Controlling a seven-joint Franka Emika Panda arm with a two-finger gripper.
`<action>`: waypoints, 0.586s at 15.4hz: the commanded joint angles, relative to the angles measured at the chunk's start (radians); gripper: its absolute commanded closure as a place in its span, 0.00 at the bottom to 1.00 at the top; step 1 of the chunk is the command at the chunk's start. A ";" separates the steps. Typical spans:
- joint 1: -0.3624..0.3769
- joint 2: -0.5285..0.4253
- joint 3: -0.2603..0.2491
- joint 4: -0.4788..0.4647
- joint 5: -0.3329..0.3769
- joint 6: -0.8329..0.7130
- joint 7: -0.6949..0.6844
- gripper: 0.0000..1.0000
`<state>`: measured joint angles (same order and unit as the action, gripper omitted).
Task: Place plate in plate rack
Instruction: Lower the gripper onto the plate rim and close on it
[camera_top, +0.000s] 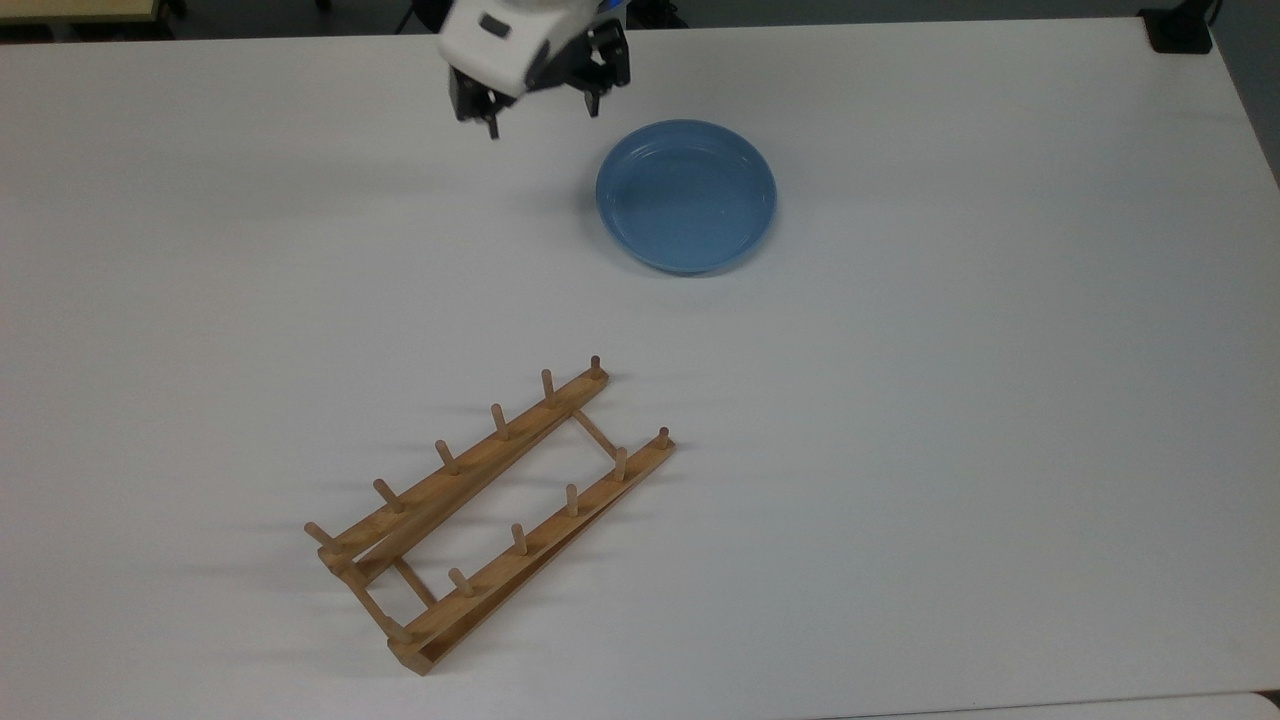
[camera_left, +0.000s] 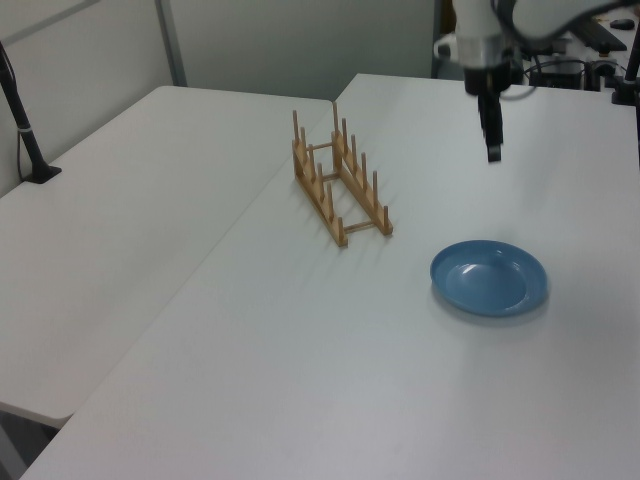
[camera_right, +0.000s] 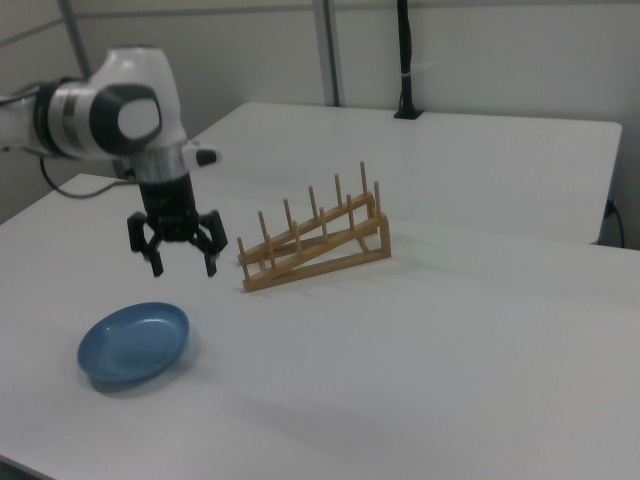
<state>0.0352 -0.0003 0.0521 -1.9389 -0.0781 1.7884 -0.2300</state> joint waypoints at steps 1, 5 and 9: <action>0.058 0.022 -0.009 -0.106 0.017 0.107 -0.037 0.07; 0.094 0.109 -0.009 -0.107 0.014 0.160 -0.023 0.23; 0.114 0.180 -0.009 -0.104 0.000 0.203 -0.003 0.37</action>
<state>0.1278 0.1436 0.0530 -2.0419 -0.0781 1.9501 -0.2372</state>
